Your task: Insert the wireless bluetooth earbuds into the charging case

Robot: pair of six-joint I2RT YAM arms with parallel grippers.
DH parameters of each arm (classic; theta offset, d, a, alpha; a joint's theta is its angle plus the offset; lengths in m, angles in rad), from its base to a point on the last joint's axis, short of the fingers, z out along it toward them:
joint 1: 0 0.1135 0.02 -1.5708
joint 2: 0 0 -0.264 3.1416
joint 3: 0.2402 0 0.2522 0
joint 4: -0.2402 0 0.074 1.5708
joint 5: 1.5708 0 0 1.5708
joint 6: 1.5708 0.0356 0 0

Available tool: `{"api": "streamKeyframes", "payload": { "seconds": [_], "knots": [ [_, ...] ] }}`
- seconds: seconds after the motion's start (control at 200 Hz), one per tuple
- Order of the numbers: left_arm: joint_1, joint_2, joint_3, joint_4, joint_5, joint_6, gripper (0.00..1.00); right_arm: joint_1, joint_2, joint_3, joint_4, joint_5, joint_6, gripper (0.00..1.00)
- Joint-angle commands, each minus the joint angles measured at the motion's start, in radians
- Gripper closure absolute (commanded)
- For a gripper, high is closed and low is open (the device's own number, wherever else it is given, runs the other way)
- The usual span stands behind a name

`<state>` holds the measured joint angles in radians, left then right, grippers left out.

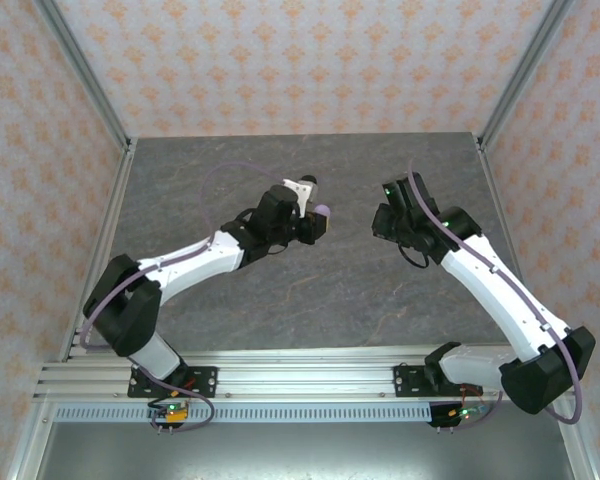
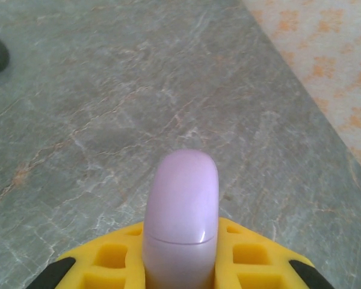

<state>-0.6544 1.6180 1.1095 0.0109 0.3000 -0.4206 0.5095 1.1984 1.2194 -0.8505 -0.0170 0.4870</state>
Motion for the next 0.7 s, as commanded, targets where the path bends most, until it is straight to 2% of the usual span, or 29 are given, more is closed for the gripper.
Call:
{"api": "streamKeyframes", "payload": {
  "seconds": [0.0, 0.405, 0.696],
  "knots": [
    [0.033, 0.058, 0.068, -0.111, 0.027, -0.065, 0.8, -0.005, -0.038, -0.032, 0.007, 0.048, 0.021, 0.77],
    [0.113, 0.299, 0.261, -0.205, 0.067, -0.086, 0.8, -0.005, -0.036, -0.1, 0.026, 0.02, 0.037, 0.75],
    [0.133, 0.479, 0.438, -0.32, 0.092, -0.09, 0.8, -0.005, -0.023, -0.103, 0.027, 0.011, 0.037, 0.75]
  ]
}}
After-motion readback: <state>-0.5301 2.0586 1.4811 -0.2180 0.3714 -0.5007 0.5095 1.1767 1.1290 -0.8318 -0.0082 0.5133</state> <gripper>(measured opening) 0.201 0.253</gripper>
